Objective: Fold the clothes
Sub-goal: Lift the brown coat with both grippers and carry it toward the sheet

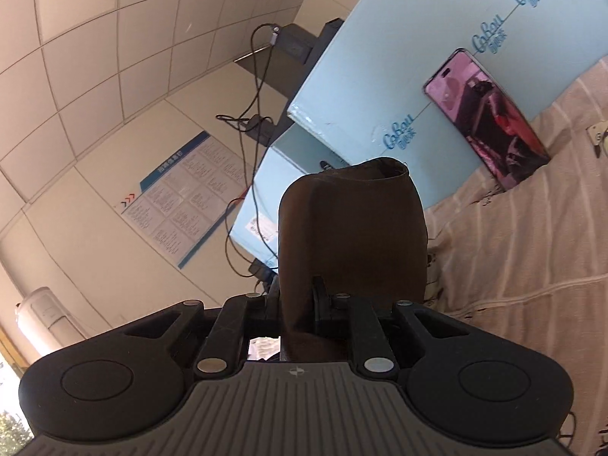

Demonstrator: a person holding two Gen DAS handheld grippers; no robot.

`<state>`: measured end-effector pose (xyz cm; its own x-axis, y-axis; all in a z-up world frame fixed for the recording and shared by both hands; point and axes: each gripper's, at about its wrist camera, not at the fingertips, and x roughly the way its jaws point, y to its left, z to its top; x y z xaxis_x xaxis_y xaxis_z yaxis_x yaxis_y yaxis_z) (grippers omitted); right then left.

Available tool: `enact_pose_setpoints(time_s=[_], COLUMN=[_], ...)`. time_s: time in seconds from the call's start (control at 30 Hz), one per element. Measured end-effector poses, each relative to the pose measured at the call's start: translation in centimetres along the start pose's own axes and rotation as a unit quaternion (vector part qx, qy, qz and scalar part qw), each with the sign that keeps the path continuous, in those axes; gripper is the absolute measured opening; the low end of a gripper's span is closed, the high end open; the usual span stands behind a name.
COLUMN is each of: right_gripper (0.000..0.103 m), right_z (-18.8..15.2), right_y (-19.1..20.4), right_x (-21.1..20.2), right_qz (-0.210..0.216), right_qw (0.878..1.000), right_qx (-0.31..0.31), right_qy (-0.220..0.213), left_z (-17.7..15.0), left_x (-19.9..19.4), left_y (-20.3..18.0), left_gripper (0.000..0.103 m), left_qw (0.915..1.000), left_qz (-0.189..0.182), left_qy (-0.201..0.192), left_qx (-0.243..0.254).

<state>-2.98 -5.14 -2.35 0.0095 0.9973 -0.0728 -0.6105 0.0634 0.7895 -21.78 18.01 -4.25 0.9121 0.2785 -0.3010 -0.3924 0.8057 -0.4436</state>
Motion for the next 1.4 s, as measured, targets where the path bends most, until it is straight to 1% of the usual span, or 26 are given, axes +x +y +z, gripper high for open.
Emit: enact_pose_setpoints(time_s=[0.03, 0.1, 0.17, 0.27, 0.3, 0.33, 0.37, 0.4, 0.43, 0.47, 0.5, 0.57, 0.63, 0.67, 0.7, 0.73, 0.8, 0.87, 0.9, 1.0, 1.07, 1.1, 1.13, 1.2, 1.23, 1.4], right_gripper=[0.013, 0.013, 0.014, 0.022, 0.028, 0.041, 0.048, 0.061, 0.070, 0.071, 0.071, 0.074, 0.086, 0.086, 0.087, 0.091, 0.095, 0.095, 0.095, 0.095, 0.095, 0.095, 0.095, 0.095, 0.095, 0.096], right_z=[0.2, 0.6, 0.9, 0.8, 0.5, 0.2, -0.1, -0.4, -0.7, -1.0, -1.4, -2.3, -3.1, -3.5, -4.0, -4.4, -5.3, -6.3, -6.7, -7.1, -7.2, -7.4, -7.6, -8.0, -8.0, -8.2], right_y=[-0.8, -2.2, -3.1, -4.2, -4.4, -4.6, -4.5, -4.4, -4.2, -3.9, -3.3, -2.2, -1.1, -0.5, 0.0, 0.6, 1.6, 1.8, 1.8, 1.3, 1.2, 1.3, 1.3, 1.4, 1.4, 1.5], right_x=[-0.5, -1.5, -2.3, -3.1, -3.3, -3.6, -3.8, -4.1, -4.4, -4.5, -4.4, -4.2, -4.0, -3.9, -3.8, -3.7, -3.2, -1.7, -1.1, 0.2, 1.1, 1.5, 1.9, 2.6, 2.9, 4.0], right_qz=[-0.019, -0.055, -0.092, -0.168, -0.184, -0.199, -0.215, -0.231, -0.247, -0.249, -0.225, -0.175, -0.125, -0.100, -0.075, -0.049, -0.007, -0.020, -0.032, -0.061, -0.076, -0.082, -0.085, -0.092, -0.096, -0.107], right_qw=[1.000, 0.998, 0.995, 0.981, 0.977, 0.972, 0.967, 0.960, 0.953, 0.949, 0.953, 0.957, 0.958, 0.957, 0.955, 0.952, 0.945, 0.940, 0.937, 0.938, 0.938, 0.937, 0.934, 0.929, 0.927, 0.921], right_qx=[-0.002, -0.015, -0.034, -0.088, -0.104, -0.116, -0.133, -0.153, -0.173, -0.190, -0.202, -0.224, -0.246, -0.257, -0.267, -0.277, -0.292, -0.295, -0.301, -0.293, -0.293, -0.297, -0.304, -0.313, -0.316, -0.322], right_qy=[-0.002, -0.002, 0.006, 0.030, 0.036, 0.040, 0.037, 0.025, 0.013, 0.010, 0.024, 0.051, 0.078, 0.092, 0.105, 0.119, 0.145, 0.172, 0.178, 0.176, 0.170, 0.168, 0.168, 0.173, 0.178, 0.191], left_z=[-0.3, -0.4, -0.1, 0.4, 0.5, 0.6, 0.8, 1.0, 1.3, 1.5, 1.7, 2.2, 2.7, 3.1, 3.3, 3.5, 4.0, 4.4, 4.6, 4.9, 4.5, 4.3, 4.2, 4.1, 4.1, 4.4], left_x=[1.1, 2.3, 2.9, 3.5, 3.5, 3.6, 3.8, 4.0, 4.3, 4.6, 5.0, 6.3, 7.8, 8.5, 9.3, 10.0, 11.4, 12.7, 13.2, 14.5, 14.6, 14.6, 14.6, 14.6, 14.6, 14.6], left_y=[-0.6, -1.3, -1.0, 0.0, 0.4, 0.8, 1.2, 1.6, 2.0, 2.4, 2.6, 3.0, 3.5, 3.7, 3.9, 4.1, 4.6, 5.2, 5.5, 6.1, 5.8, 5.6, 5.3, 4.6, 4.5, 5.0], left_gripper=[0.016, 0.016, 0.016, 0.020, 0.032, 0.048, 0.054, 0.056, 0.057, 0.058, 0.061, 0.065, 0.067, 0.067, 0.070, 0.071, 0.071, 0.071, 0.071, 0.071, 0.068, 0.058, 0.046, 0.042, 0.040, 0.037], left_qw=[0.9998, 0.9986, 0.9975, 0.9956, 0.9949, 0.9941, 0.9934, 0.9927, 0.9918, 0.9909, 0.9900, 0.9870, 0.9830, 0.9804, 0.9779, 0.9756, 0.9715, 0.9695, 0.9687, 0.9667, 0.9687, 0.9699, 0.9716, 0.9749, 0.9757, 0.9766], left_qz=[0.000, 0.012, 0.026, 0.047, 0.053, 0.060, 0.063, 0.063, 0.064, 0.065, 0.058, 0.024, -0.007, -0.032, -0.049, -0.062, -0.082, -0.092, -0.099, -0.120, -0.126, -0.128, -0.124, -0.108, -0.104, -0.103], left_qy=[0.017, 0.033, 0.048, 0.071, 0.077, 0.084, 0.092, 0.100, 0.109, 0.117, 0.128, 0.159, 0.181, 0.191, 0.199, 0.205, 0.216, 0.220, 0.220, 0.219, 0.209, 0.204, 0.200, 0.194, 0.192, 0.189], left_qx=[0.014, 0.039, 0.046, 0.040, 0.036, 0.032, 0.027, 0.022, 0.017, 0.012, 0.009, 0.000, -0.029, -0.039, -0.044, -0.047, -0.054, -0.059, -0.059, -0.059, -0.044, -0.035, -0.022, 0.008, 0.013, 0.007])
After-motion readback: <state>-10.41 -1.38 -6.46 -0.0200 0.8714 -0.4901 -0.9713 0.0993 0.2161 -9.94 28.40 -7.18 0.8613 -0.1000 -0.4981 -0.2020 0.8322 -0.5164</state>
